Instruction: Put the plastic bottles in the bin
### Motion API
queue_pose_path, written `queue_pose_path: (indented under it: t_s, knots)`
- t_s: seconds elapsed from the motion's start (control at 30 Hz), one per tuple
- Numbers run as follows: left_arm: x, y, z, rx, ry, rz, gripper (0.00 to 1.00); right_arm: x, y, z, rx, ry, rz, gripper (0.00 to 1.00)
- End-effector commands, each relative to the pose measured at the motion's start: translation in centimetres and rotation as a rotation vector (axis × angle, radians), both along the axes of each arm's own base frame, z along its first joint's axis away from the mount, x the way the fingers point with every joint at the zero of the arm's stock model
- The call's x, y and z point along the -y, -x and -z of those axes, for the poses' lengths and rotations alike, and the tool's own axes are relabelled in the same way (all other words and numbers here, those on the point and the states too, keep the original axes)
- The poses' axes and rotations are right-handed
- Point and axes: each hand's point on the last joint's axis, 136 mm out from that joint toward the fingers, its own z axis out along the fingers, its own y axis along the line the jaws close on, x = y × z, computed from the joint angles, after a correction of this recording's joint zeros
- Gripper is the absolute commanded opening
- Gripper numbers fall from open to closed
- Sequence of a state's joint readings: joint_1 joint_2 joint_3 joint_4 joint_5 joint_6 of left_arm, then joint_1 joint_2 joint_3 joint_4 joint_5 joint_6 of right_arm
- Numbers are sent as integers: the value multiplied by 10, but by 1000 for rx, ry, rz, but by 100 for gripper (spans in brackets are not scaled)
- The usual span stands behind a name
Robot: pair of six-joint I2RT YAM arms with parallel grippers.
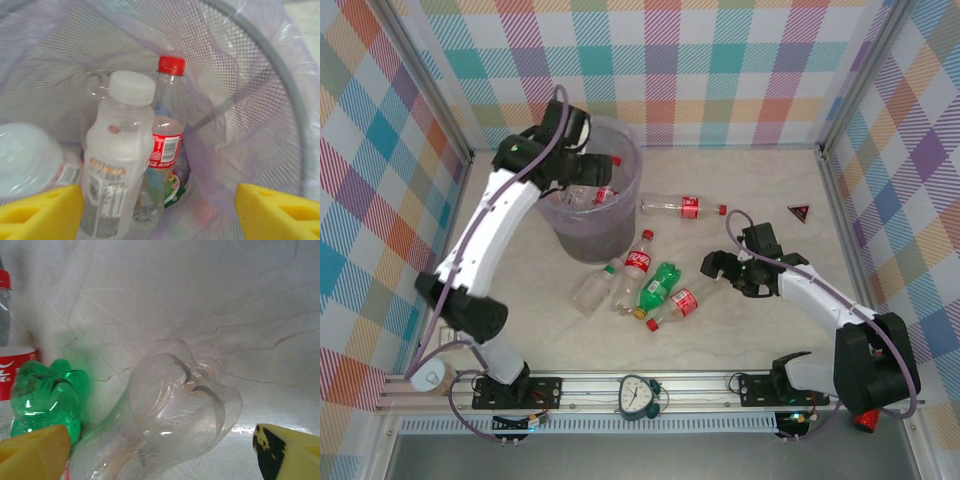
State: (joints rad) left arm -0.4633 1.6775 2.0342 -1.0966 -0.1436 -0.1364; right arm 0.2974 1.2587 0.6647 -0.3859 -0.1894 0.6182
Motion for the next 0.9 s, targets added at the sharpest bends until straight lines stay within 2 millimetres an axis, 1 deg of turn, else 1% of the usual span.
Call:
queue_pose_path:
  t_s: [0.0, 0.07, 0.17, 0.3, 0.4, 0.5, 0.57, 0.7, 0.87]
  knots:
    - [-18, 28, -39, 118, 73, -58, 78, -7, -4, 3, -9, -47, 13, 95]
    - [-32, 46, -43, 132, 82, -96, 78, -9, -4, 7, -20, -46, 15, 96]
    - [-53, 75, -36, 127, 89, -147, 78, -12, -6, 16, -39, -43, 15, 96]
    - [-75, 111, -12, 102, 106, -207, 78, -15, -8, 29, -76, -16, 10, 94]
    - [-85, 132, 17, 51, 122, -242, 77, -13, -8, 37, -104, 13, 10, 91]
    - [-90, 148, 38, 18, 150, -266, 77, -8, -10, 41, -111, 48, 10, 84]
    - [-87, 155, 47, -6, 186, -258, 76, -3, -11, 40, -108, 82, 12, 80]
    - [-72, 166, 54, -15, 260, -232, 76, 4, -12, 32, -94, 128, 11, 72]
    - [-68, 170, 60, -13, 220, -220, 76, 10, -12, 20, -79, 162, -2, 69]
